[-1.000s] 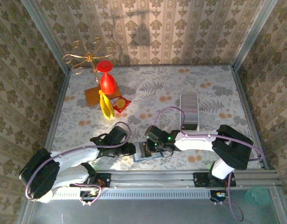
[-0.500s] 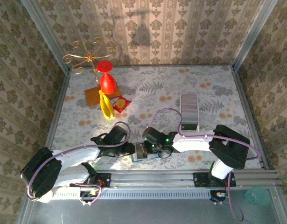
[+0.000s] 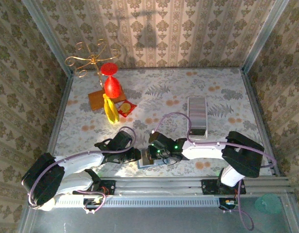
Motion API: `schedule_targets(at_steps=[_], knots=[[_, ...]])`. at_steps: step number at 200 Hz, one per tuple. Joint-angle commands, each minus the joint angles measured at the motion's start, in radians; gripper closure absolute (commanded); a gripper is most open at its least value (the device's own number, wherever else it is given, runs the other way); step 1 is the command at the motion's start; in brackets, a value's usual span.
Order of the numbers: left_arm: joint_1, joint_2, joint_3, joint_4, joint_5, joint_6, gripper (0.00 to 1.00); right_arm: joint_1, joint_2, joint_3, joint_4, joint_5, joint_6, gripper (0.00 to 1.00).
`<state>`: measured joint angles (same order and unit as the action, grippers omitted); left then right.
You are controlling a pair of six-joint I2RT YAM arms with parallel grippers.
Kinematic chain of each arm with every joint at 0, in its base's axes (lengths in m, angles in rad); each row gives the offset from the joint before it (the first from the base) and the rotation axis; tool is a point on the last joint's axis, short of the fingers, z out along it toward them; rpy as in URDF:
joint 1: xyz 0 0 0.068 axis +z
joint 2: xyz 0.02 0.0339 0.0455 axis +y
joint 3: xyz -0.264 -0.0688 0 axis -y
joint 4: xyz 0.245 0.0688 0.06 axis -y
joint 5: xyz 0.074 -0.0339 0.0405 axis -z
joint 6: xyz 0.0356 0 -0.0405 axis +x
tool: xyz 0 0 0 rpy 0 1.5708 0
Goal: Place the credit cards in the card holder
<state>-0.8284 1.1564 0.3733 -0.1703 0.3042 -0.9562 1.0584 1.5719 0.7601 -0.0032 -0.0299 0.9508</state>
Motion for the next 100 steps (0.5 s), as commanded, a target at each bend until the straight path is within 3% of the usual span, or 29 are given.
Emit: schedule_targets(at_steps=[1,68,100], knots=[[-0.004,0.019,-0.034,0.031,0.012,-0.012,0.69,-0.006,-0.039,-0.018,-0.115,0.087,0.027,0.99],[-0.003,0.023,-0.033,0.032,0.013,-0.012,0.69,-0.014,0.066,0.059,-0.2,0.062,0.015,1.0],[-0.005,0.026,-0.033,0.035,0.016,-0.014,0.69,-0.012,0.089,0.067,-0.147,0.016,0.001,1.0]])
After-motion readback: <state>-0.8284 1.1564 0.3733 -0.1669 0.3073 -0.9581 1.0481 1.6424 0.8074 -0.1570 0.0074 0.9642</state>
